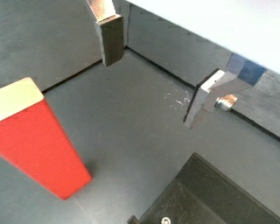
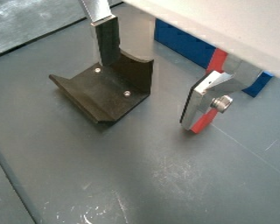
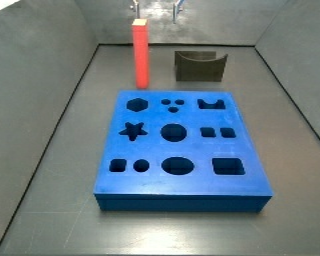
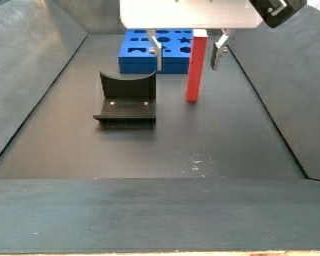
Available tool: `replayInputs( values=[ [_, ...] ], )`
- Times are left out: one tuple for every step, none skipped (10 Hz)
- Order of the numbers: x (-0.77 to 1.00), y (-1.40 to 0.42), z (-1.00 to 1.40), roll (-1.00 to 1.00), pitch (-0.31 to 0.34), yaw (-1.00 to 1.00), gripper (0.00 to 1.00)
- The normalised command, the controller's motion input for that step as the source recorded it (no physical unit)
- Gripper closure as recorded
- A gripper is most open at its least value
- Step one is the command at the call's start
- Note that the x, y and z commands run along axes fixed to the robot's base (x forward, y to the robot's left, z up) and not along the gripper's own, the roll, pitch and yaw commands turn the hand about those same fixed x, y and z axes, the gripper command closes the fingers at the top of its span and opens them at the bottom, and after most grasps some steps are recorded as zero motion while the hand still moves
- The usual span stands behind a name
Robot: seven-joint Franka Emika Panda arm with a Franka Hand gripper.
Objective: Pick up the rectangle object. Move up. Move to above the board. Insert the rectangle object.
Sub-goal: Pick up the rectangle object.
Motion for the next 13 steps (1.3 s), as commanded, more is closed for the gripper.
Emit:
replayInputs(
  values=[
    [-0.04,0.0,0.0,-0.01,-0.006,0.0,0.0],
    [-0.35,-0.16,-0.12,-0.03,-0.1,0.0,0.0],
    [-0.36,-0.39,-0.18,-0.01,-0.123,0.0,0.0],
    [-0.38,-0.51,-0.23,0.0,-0.191,0.01,0.0],
    [-0.39,-0.53,-0.23,0.0,-0.183,0.01,0.0],
    [-0.37,-0.5,-0.15,-0.03,-0.197,0.0,0.0],
    [-0.3,-0.49,-0.08,-0.07,-0.254,0.0,0.0],
    [-0.23,-0.47,0.0,-0.07,-0.254,0.01,0.0],
    [-0.22,-0.47,0.0,-0.08,-0.309,0.0,0.0],
    [-0.2,-0.45,0.0,-0.1,-0.323,0.0,0.0],
    [-0.18,-0.44,0.0,-0.08,-0.329,0.0,0.0],
    [-0.14,-0.41,0.0,-0.03,-0.283,0.0,0.0],
    [0.0,0.0,0.0,0.0,0.0,0.0,1.0]
  ],
)
